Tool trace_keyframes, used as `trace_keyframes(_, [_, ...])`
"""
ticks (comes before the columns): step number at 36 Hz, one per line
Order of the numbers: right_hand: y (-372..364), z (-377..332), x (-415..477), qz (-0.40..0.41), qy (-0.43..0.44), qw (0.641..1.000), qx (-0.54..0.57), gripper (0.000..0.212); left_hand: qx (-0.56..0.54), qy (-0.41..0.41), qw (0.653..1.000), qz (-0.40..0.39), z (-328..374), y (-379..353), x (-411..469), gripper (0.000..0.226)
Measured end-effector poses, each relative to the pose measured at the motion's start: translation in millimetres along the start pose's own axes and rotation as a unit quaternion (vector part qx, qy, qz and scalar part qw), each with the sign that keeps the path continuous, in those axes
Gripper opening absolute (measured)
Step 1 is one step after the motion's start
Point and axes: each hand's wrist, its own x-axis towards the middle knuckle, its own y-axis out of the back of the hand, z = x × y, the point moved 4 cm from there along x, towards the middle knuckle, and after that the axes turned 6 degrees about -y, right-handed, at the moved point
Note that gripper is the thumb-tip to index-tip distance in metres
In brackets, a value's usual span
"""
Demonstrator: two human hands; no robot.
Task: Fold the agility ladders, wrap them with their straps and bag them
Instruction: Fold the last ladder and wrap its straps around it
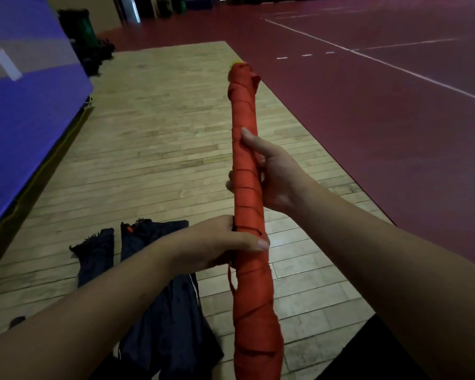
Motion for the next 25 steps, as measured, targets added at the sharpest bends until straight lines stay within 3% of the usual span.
trace_keyframes(3, [1,3,1,0.013,0.005,0.999,0.050,0.042,0.041,0.002,0.999,0.025,-3,2,3,0.032])
trace_keyframes(8, [13,2,6,0.077,0.034,0.996,0.036,0.052,0.163,0.020,0.980,0.108,-12,12,9,0.023])
trace_keyframes(11, [23,1,9,0.110,0.053,0.992,0.015,0.041,0.261,0.019,0.957,0.124,-14,17,11,0.019])
trace_keyframes(15, [31,3,13,0.160,0.058,0.985,-0.020,0.033,0.310,0.031,0.943,0.116,-19,18,13,0.019])
trace_keyframes(25, [28,8,20,0.209,0.046,0.975,-0.064,0.039,0.358,0.061,0.925,0.114,-26,26,9,0.042])
